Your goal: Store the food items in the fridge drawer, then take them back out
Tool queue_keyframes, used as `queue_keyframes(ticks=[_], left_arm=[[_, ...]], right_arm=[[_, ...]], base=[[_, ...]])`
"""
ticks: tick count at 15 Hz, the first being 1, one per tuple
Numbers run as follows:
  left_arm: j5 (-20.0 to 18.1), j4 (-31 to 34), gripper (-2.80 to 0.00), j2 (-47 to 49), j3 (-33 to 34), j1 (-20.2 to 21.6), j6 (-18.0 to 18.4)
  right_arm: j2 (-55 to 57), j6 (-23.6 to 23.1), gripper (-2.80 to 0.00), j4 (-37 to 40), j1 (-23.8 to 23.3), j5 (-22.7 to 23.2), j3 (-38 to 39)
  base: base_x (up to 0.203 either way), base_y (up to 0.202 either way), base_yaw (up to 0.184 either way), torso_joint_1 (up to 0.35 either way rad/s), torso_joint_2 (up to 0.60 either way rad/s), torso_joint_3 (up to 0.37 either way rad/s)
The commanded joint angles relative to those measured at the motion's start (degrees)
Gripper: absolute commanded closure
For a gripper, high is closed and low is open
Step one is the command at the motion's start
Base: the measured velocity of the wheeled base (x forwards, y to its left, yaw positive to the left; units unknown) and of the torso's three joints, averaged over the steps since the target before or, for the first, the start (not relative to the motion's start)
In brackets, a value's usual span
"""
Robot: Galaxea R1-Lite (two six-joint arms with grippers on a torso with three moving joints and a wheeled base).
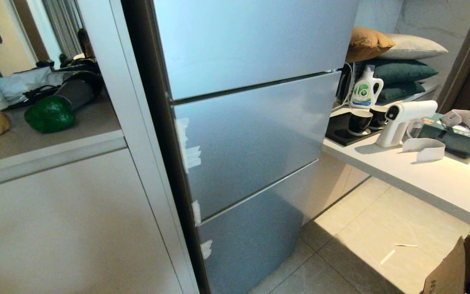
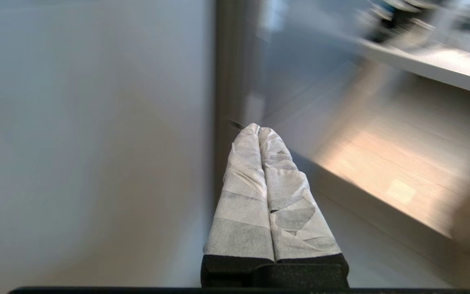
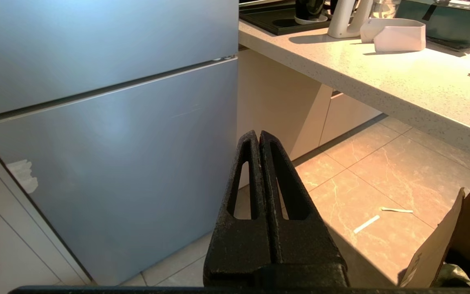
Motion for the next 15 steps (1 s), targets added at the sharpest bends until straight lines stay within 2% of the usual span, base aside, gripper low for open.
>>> queue_keyframes(ticks=[1,4,6,7,9,11,12,13,15], left_arm=[[-3.8,-0.5,0.00,13.3,-2.7,-0.4,-1.2],[-11.7,-7.0,0.00,36.4,-4.9,-1.6,-3.7],[-14.1,-17.5,0.00,53.3,-6.1,-2.3,-4.5],[-13.9,-23.7,0.00,60.3,-6.8,-2.9,-4.9],[-9.2,-37.1,0.00,72.7,-9.1,-5.5,-5.9],[0.9,-50.8,0.00,80.3,-13.7,-9.8,-8.1],[5.2,-54.8,0.00,82.8,-16.6,-11.2,-8.9],[7.8,-57.6,0.00,84.6,-18.9,-12.1,-9.3],[9.3,-59.9,0.00,86.3,-22.3,-12.7,-9.7]], right_arm=[[0.0,0.0,0.00,0.0,0.0,0.0,1.8],[0.0,0.0,0.00,0.0,0.0,0.0,1.8],[0.0,0.0,0.00,0.0,0.0,0.0,1.8],[0.0,0.0,0.00,0.0,0.0,0.0,1.8],[0.0,0.0,0.00,0.0,0.0,0.0,1.8],[0.0,0.0,0.00,0.0,0.0,0.0,1.8],[0.0,0.0,0.00,0.0,0.0,0.0,1.8],[0.0,0.0,0.00,0.0,0.0,0.0,1.8],[0.0,0.0,0.00,0.0,0.0,0.0,1.8]], base=[[0.000,0.000,0.000,0.000,0.00,0.000],[0.000,0.000,0.000,0.000,0.00,0.000],[0.000,0.000,0.000,0.000,0.00,0.000],[0.000,0.000,0.000,0.000,0.00,0.000],[0.000,0.000,0.000,0.000,0.00,0.000],[0.000,0.000,0.000,0.000,0.00,0.000],[0.000,0.000,0.000,0.000,0.00,0.000],[0.000,0.000,0.000,0.000,0.00,0.000],[0.000,0.000,0.000,0.000,0.00,0.000]])
